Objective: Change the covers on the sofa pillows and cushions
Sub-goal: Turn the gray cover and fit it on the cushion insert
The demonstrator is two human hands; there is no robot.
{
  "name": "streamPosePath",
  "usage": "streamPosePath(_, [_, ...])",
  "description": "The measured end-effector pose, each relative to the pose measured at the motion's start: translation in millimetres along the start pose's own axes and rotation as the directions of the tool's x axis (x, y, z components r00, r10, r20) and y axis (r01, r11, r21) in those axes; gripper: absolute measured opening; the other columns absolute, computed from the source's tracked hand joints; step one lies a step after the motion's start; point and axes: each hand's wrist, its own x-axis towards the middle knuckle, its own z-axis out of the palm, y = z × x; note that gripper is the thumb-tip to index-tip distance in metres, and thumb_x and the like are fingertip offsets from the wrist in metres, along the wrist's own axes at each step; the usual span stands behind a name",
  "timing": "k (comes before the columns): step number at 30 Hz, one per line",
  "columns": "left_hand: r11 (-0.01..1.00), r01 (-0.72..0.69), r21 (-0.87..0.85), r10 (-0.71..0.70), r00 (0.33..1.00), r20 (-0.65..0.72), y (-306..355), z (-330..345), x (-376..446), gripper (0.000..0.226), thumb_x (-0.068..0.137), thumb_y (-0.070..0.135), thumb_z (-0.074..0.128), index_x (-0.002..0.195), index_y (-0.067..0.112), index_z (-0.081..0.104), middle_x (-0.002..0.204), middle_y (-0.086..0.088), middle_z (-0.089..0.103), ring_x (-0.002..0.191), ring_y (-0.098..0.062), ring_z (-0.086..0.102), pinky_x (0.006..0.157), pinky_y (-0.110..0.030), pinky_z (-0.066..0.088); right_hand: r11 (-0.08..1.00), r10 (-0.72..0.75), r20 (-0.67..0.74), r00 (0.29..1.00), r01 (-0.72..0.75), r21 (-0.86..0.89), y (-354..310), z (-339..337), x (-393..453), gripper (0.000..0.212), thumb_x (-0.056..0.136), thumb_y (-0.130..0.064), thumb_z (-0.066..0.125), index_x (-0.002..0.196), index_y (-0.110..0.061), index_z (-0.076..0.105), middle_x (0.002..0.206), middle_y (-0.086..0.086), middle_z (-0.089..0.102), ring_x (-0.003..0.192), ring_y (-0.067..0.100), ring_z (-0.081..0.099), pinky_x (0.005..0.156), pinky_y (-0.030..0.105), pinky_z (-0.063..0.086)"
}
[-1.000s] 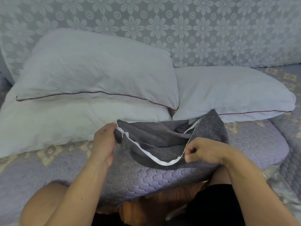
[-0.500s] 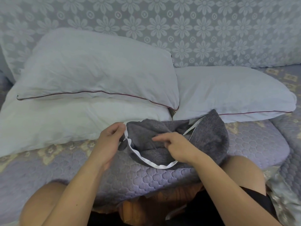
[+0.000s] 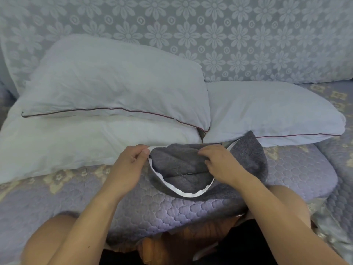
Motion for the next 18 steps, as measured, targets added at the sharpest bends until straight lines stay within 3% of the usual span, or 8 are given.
streamPosePath(3, [0.965, -0.128, 0.230, 0.138, 0.990, -0.026, -12, 9, 5, 0.009, 0.097, 0.030, 0.062, 0.091, 0.026, 0.067, 0.092, 0.008, 0.062, 0.089, -0.006, 0.054, 0.078, -0.028, 0.046, 0.976, 0.110, -0.316, 0.942, -0.043, 0.212, -2, -23, 6, 0.030, 0.092, -0.003, 0.055, 0.114, -0.015, 0.070, 0.115, 0.001, 0.067, 0.111, 0.021, 0.057, 0.097, 0.029, 0.042])
streamPosePath(6, [0.859, -0.052, 0.509, 0.072, 0.997, -0.020, -25, 25, 5, 0.024, 0.081, 0.029, 0.075, 0.089, 0.025, 0.053, 0.090, 0.003, 0.055, 0.086, -0.023, 0.052, 0.071, -0.039, 0.042, 0.981, 0.038, -0.492, 0.870, 0.060, 0.182, -10, -50, 1, 0.027, 0.092, -0.002, 0.058, 0.113, -0.014, 0.071, 0.111, -0.003, 0.066, 0.106, 0.014, 0.058, 0.093, 0.022, 0.042])
streamPosePath(8, [0.817, -0.009, 0.577, 0.078, 0.992, -0.095, -27, 32, 4, 0.022, 0.080, 0.018, 0.069, 0.090, 0.018, 0.049, 0.089, -0.005, 0.054, 0.083, -0.033, 0.056, 0.067, -0.041, 0.043, 0.988, -0.013, -0.547, 0.837, 0.094, 0.119, -14, -57, -5, 0.025, 0.093, -0.006, 0.061, 0.115, -0.014, 0.070, 0.113, -0.004, 0.065, 0.107, 0.012, 0.056, 0.093, 0.018, 0.039])
streamPosePath(12, [0.918, 0.049, 0.394, 0.087, 0.944, -0.319, 14, 11, 11, 0.007, 0.091, 0.020, 0.055, 0.090, 0.020, 0.048, 0.081, -0.001, 0.057, 0.076, -0.029, 0.058, 0.064, -0.039, 0.042, 0.992, -0.007, -0.584, 0.811, 0.078, 0.097, -8, -60, -13, 0.036, 0.092, -0.007, 0.064, 0.128, -0.012, 0.061, 0.126, -0.002, 0.058, 0.112, 0.010, 0.052, 0.095, 0.022, 0.043])
streamPosePath(14, [0.973, -0.056, 0.224, 0.121, 0.950, -0.289, 54, -9, 16, 0.009, 0.092, 0.021, 0.054, 0.086, 0.026, 0.052, 0.073, 0.002, 0.061, 0.070, -0.025, 0.062, 0.061, -0.038, 0.048, 0.989, 0.069, -0.632, 0.772, 0.033, 0.147, -4, -68, -12, 0.049, 0.092, -0.004, 0.061, 0.139, -0.012, 0.052, 0.138, 0.000, 0.050, 0.118, 0.009, 0.047, 0.094, 0.026, 0.045])
streamPosePath(16, [0.974, -0.187, 0.128, 0.211, 0.954, -0.214, 98, -25, 17, 0.008, 0.093, 0.026, 0.056, 0.086, 0.027, 0.058, 0.069, 0.003, 0.061, 0.065, -0.019, 0.061, 0.058, -0.035, 0.053, 0.991, 0.094, -0.717, 0.691, 0.001, 0.131, -2, -76, -5, 0.063, 0.089, 0.001, 0.059, 0.148, -0.012, 0.040, 0.146, 0.005, 0.039, 0.116, 0.013, 0.046, 0.083, 0.028, 0.045])
streamPosePath(17, [0.957, -0.227, 0.180, 0.258, 0.950, -0.176, 114, -31, 18, 0.009, 0.093, 0.030, 0.058, 0.085, 0.028, 0.060, 0.068, 0.003, 0.061, 0.063, -0.015, 0.059, 0.057, -0.033, 0.051, 0.998, 0.059, -0.719, 0.692, -0.017, 0.065, -1, -77, 0, 0.072, 0.087, 0.004, 0.059, 0.152, -0.012, 0.033, 0.148, 0.008, 0.032, 0.111, 0.017, 0.047, 0.074, 0.029, 0.045])
streamPosePath(18, [0.930, -0.238, 0.279, 0.284, 0.949, -0.135, 123, -35, 22, 0.012, 0.093, 0.035, 0.059, 0.083, 0.029, 0.061, 0.067, 0.004, 0.060, 0.064, -0.011, 0.057, 0.057, -0.032, 0.048, 0.999, 0.019, -0.656, 0.754, -0.045, -0.023, 2, -76, 7, 0.081, 0.083, 0.006, 0.059, 0.155, -0.013, 0.027, 0.150, 0.011, 0.027, 0.106, 0.021, 0.049, 0.068, 0.031, 0.045])
